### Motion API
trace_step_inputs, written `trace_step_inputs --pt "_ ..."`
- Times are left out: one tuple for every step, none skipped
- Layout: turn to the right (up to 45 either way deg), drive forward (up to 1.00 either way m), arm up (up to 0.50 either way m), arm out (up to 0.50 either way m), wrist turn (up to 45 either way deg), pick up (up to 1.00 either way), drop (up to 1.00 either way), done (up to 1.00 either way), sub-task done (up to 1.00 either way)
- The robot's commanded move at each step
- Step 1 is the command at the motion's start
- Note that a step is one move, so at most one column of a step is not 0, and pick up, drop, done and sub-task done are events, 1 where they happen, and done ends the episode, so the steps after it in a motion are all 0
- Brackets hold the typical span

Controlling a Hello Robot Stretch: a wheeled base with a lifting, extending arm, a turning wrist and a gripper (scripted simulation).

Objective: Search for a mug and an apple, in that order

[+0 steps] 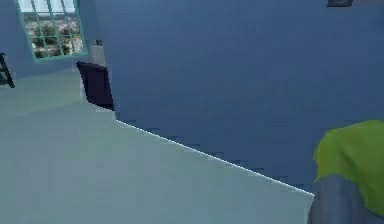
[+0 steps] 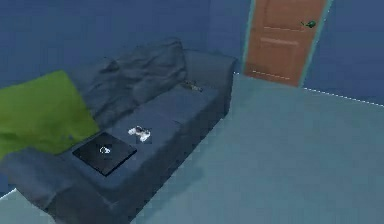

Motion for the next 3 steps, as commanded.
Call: trace_step_inputs --pt "0.0 0.25 0.00 0.00 0.0 0.00 0.00 0.00 0.00" --pt "-45.0 0.00 0.00 0.00 0.0 0.00 0.00 0.00 0.00" --pt "-9.0 0.00 0.00 0.00 0.0 0.00 0.00 0.00 0.00"
